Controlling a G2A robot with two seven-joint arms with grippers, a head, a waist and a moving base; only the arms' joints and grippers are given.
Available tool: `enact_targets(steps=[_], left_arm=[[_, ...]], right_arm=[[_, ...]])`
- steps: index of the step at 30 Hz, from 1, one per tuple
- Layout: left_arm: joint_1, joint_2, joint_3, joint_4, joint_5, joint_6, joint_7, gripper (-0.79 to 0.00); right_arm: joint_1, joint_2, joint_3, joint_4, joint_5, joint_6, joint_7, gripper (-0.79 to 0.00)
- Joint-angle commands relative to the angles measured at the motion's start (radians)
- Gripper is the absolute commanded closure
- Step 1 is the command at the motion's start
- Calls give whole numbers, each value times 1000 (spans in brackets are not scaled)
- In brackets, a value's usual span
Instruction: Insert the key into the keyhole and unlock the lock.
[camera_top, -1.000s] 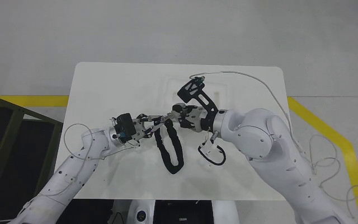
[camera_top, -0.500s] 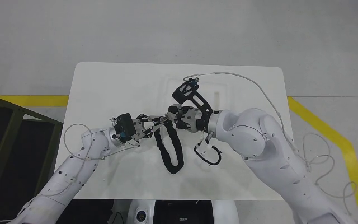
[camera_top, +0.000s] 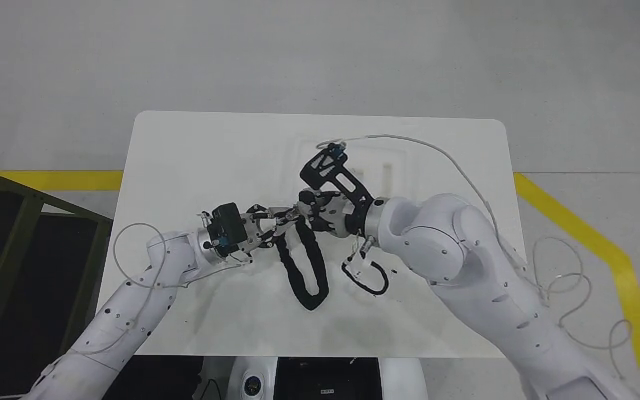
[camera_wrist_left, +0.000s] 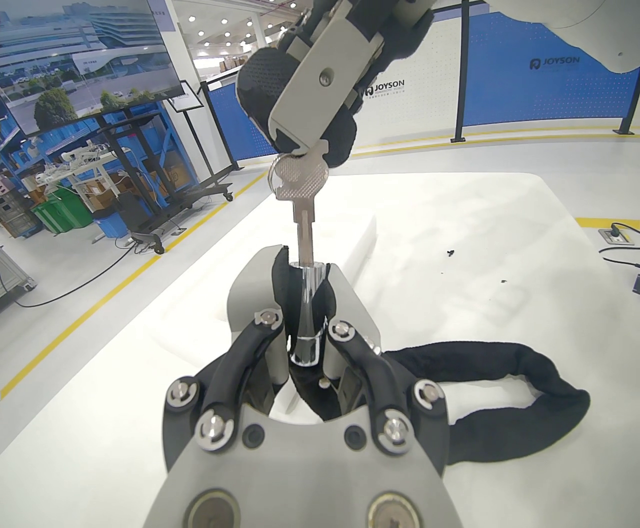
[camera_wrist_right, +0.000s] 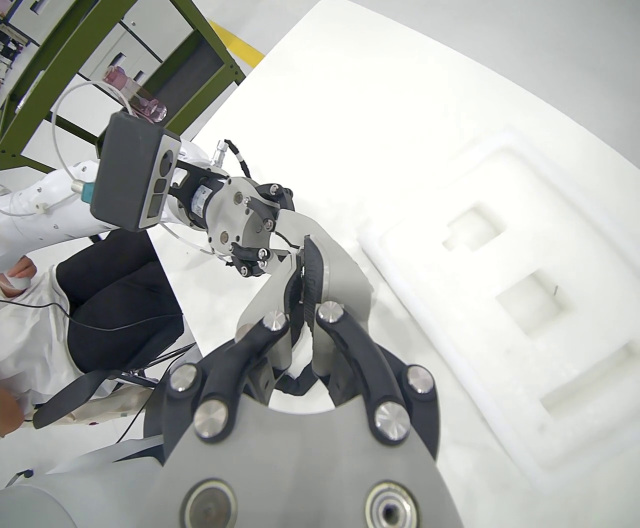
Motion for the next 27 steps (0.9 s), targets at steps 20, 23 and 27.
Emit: enact_targets(steps=[20,23,27], left_arm=[[16,-6,-26,-5,2,-13,-12,0],[17,-6,-28,-4,3,-19,-11,0],[13,-6,-34,6,-11,-56,-34,0]], right_arm=[[9,-8,14,-9,-27,-30,-15,-357],[-10,-1,40,-11,-44,-119,-73,-357],[-36,10,78,-7,-56,-273,-130,-483]])
